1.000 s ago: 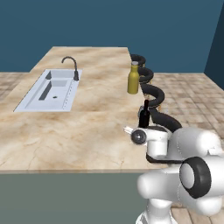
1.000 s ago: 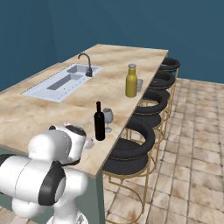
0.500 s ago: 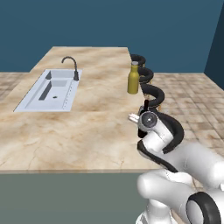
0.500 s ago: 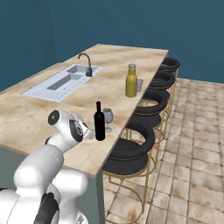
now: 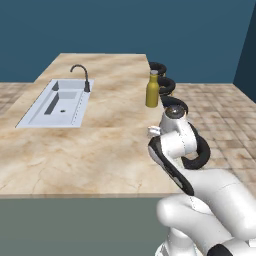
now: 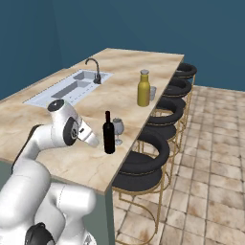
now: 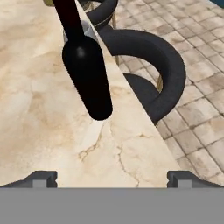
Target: There is a wine glass and glass cup on the dining counter. Place the wine bottle next to the wine glass and the juice bottle next to the glass cup.
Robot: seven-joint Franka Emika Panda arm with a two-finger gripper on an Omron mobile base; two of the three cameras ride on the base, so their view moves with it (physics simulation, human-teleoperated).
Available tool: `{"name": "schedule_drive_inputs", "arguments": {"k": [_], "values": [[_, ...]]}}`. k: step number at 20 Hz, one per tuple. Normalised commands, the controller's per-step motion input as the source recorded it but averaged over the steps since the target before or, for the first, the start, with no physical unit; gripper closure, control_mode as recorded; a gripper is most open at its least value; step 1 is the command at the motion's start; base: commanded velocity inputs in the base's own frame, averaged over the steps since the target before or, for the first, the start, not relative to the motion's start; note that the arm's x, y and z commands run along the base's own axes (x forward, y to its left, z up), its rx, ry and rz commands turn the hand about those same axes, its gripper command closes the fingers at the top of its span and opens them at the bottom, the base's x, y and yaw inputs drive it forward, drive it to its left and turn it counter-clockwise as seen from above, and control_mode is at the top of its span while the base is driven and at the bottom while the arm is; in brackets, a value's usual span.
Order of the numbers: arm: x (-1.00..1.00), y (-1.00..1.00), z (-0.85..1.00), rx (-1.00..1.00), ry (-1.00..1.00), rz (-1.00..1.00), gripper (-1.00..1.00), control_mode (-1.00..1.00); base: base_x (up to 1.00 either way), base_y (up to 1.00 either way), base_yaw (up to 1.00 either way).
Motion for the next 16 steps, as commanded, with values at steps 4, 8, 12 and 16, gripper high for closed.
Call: {"name": "schedule_drive_inputs", "arguments": {"k": [4,8,12,16], "values": [[-0.5,0.12,0.45,0.0,0.4,0.05,-1.0,-1.0,0.0,0.0,0.0],[-0.55,0.04,0.43,0.0,0.34,0.09,-1.0,-1.0,0.0,0.0,0.0],[-0.71,0.0,0.3,0.0,0.15,0.13,-1.0,-1.0,0.0,0.0,0.0],[-0.88,0.03,0.08,0.0,-0.04,0.14,-1.0,-1.0,0.0,0.0,0.0]]}}
